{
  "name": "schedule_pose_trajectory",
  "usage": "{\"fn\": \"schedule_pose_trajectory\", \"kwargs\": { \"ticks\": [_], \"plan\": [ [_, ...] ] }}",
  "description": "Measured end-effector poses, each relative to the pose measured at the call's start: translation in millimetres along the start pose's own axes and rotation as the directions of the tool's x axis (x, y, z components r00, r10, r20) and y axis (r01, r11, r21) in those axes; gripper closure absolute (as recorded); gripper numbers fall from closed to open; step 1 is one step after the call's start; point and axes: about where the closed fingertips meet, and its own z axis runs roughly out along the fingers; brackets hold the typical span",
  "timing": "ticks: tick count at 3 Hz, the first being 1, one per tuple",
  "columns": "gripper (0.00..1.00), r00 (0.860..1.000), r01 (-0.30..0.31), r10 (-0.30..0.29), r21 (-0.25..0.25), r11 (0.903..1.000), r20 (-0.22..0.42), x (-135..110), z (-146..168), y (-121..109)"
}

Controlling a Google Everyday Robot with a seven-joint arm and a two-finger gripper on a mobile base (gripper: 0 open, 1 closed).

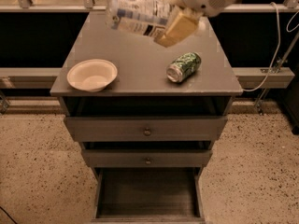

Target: Place blue plastic bottle into bottom drawer

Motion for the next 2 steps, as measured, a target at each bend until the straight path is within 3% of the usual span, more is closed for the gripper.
{"fn": "schedule_pose_trajectory", "kwargs": {
  "ticks": [1,2],
  "plan": [
    [1.00,0.998,-0.040,0.040,0.005,0.9992,-0.044,15.2,-1.3,54.1],
    [1.00,0.971,-0.173,0.167,-0.023,0.9846,-0.174,78.4,-0.5,116.6]
  ]
}}
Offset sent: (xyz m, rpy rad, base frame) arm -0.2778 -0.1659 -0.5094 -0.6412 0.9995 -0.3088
